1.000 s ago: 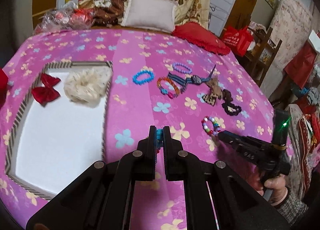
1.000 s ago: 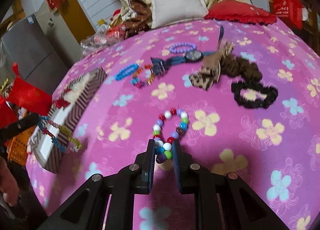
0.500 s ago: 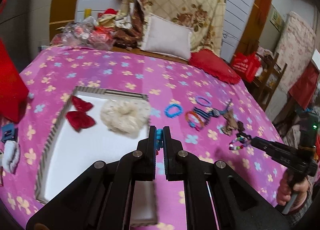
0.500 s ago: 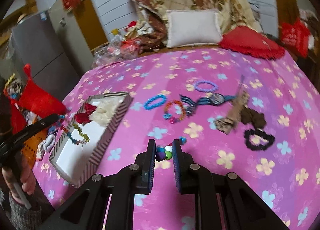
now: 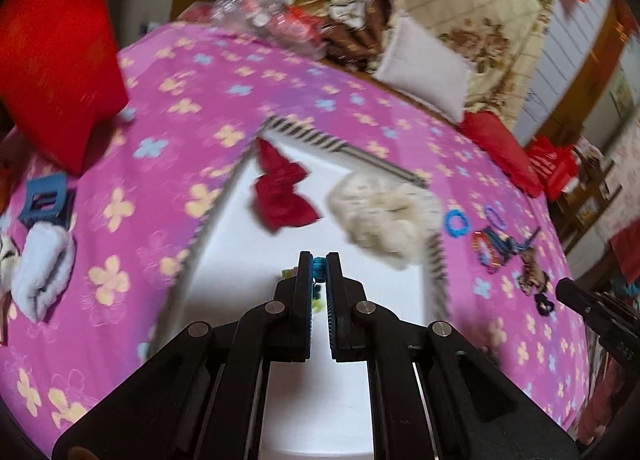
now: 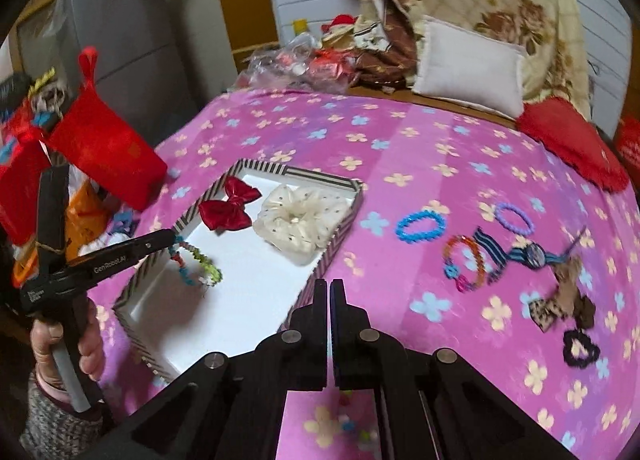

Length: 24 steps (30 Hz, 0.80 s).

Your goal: Organize jewelry

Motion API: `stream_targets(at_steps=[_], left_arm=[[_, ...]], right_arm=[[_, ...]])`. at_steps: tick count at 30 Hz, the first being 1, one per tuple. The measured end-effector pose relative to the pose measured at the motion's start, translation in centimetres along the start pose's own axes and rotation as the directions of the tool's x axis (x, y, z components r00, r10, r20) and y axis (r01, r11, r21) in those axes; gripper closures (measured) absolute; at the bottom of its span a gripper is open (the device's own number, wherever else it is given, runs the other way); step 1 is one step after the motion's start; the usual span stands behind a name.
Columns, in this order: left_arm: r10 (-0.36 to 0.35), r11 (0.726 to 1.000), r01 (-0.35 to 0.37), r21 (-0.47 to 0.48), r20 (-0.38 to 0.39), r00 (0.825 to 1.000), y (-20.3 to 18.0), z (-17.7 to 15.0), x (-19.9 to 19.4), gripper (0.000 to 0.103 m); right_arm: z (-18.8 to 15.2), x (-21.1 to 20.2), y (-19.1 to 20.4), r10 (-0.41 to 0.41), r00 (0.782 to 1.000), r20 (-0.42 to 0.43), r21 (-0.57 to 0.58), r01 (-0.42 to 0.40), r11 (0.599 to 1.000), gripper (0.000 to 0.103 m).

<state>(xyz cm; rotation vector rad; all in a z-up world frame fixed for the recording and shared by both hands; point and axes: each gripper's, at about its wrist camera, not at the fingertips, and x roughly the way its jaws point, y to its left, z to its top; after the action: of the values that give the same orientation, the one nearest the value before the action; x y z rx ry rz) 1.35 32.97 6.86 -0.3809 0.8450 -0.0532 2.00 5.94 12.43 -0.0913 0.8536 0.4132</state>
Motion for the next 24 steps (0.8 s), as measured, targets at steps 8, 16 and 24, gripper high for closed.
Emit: stream_targets(at_steps=[8, 16, 24], left_arm=[[0.094, 0.994, -0.098, -0.049, -0.076, 0.993, 3.2, -0.4, 2.8, 0.098], [0.051, 0.998, -0.053, -0.045, -0.039, 0.998, 2.3, -0.3, 2.0, 0.093], [0.021, 0.997, -0.018, -0.079, 0.035, 0.999, 2.3, 0.0, 0.3, 0.08]], right_arm=[[-7.0, 4.3, -6.0, -0.046, 0.98, -0.192, 0.175, 0.081, 0.981, 0.073], [-10.0, 5.0, -7.6, -0.071, 0.974, -0.217, 0.195, 0.115, 0.974, 0.072], [-9.8, 6.0, -5.6, -0.155, 0.97, -0.186, 0.072, 0.17, 0.983, 0.074]])
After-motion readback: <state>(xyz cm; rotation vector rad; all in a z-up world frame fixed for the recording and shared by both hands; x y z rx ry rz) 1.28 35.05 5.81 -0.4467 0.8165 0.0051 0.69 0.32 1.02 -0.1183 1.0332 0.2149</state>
